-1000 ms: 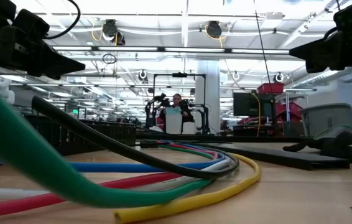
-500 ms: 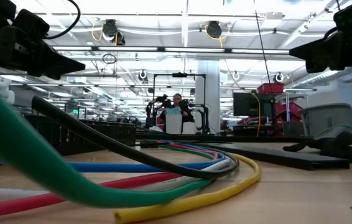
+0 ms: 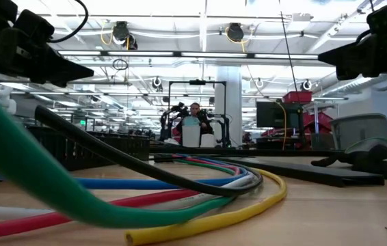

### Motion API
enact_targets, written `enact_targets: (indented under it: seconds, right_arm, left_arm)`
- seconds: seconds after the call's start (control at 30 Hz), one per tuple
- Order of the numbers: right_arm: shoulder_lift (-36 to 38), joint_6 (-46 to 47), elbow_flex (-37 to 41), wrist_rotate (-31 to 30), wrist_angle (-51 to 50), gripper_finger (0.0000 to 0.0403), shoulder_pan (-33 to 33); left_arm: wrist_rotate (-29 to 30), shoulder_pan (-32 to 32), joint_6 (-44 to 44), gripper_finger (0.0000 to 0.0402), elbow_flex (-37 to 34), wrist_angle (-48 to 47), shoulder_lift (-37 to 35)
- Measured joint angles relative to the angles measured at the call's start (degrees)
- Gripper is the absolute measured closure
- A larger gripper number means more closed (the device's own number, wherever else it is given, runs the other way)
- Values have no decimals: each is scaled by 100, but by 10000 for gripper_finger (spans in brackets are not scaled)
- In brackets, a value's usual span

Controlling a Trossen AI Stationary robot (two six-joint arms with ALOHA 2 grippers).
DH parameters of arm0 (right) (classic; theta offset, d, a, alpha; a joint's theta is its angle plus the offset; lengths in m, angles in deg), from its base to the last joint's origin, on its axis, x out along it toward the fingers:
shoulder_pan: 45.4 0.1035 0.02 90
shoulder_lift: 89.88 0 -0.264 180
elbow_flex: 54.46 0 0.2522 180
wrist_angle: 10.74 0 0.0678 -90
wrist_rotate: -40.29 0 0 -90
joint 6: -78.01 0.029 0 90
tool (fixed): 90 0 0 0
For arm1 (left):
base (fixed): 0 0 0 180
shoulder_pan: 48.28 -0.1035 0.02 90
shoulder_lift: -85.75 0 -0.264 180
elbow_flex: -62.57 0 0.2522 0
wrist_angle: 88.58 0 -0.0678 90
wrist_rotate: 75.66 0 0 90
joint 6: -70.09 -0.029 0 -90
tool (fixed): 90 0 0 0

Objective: Ziptie cables
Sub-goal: Wrap the black zip tie on the cables

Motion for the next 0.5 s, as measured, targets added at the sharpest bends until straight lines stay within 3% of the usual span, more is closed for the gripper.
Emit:
enact_targets:
  seconds: [0.33,0.5]
  right_arm:
    - [-1,0,0,0,-2,403,1]
    - [-1,0,0,0,-1,403,-1]
  left_arm:
    - [145,-2,41,401,0,68,-2]
    - [-115,0,828,401,-1,58,-2]
